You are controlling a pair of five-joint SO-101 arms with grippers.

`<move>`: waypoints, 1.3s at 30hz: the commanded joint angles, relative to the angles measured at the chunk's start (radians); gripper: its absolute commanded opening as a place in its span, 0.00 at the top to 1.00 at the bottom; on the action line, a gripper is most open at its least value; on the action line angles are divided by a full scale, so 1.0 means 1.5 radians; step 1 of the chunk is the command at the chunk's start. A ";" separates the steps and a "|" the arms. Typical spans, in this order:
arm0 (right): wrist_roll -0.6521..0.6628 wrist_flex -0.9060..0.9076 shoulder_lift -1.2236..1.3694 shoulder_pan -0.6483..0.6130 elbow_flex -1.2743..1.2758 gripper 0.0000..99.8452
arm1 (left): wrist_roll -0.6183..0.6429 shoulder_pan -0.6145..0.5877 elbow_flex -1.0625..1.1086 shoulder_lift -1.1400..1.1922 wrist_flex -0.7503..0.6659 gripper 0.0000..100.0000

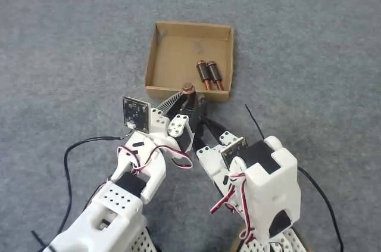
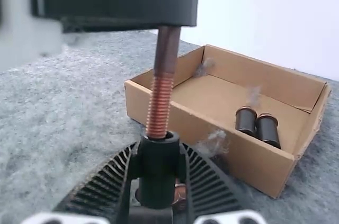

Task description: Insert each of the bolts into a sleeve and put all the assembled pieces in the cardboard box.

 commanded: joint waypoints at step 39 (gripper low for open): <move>-0.003 -0.019 -0.038 0.010 0.028 0.99 | -0.041 0.006 -0.038 0.257 -0.270 0.99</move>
